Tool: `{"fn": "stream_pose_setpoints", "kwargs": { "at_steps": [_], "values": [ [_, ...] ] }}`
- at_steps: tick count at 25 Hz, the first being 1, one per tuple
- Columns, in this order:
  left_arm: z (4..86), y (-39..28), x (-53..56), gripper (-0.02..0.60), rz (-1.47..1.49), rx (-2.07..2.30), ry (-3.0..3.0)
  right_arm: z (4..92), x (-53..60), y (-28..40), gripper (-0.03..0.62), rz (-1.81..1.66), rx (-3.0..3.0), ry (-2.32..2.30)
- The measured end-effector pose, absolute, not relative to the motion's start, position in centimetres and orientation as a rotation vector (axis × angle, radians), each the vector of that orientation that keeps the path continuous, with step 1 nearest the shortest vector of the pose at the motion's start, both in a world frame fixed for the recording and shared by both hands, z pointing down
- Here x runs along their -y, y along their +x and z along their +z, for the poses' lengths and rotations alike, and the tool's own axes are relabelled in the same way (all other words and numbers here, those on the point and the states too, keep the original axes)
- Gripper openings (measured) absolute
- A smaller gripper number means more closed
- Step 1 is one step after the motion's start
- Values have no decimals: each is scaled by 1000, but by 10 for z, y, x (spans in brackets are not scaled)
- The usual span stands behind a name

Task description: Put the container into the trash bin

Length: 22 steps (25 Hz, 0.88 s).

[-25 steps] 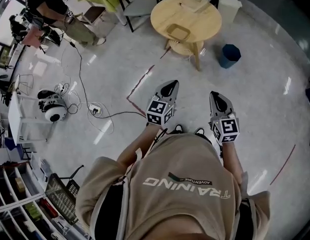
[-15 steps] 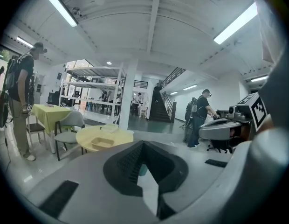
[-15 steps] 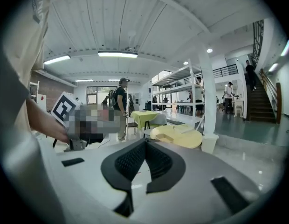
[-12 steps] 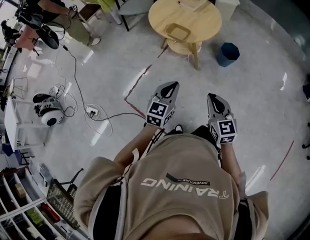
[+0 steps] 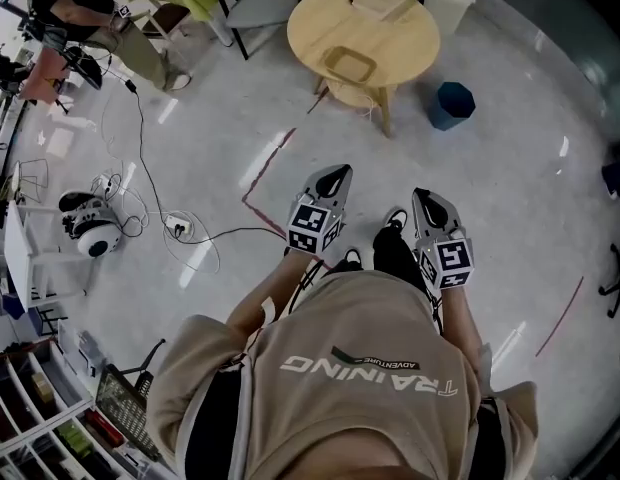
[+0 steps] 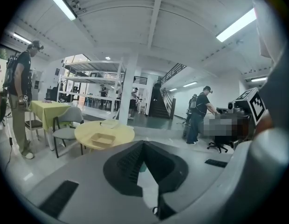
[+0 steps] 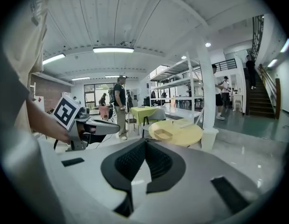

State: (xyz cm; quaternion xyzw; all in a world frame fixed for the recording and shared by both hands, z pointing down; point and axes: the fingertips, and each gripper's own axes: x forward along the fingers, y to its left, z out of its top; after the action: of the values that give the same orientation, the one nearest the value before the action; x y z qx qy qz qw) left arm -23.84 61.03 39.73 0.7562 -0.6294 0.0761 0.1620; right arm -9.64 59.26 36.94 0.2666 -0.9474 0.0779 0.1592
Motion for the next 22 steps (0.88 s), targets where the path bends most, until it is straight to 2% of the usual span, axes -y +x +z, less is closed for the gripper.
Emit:
{"fn": "stream_pose_setpoints", "kwargs": {
  "at_steps": [22],
  "values": [
    [382, -248, -431, 7, 213, 1914, 2022, 368, -389, -103, -3, 260, 2816, 655]
  ]
}}
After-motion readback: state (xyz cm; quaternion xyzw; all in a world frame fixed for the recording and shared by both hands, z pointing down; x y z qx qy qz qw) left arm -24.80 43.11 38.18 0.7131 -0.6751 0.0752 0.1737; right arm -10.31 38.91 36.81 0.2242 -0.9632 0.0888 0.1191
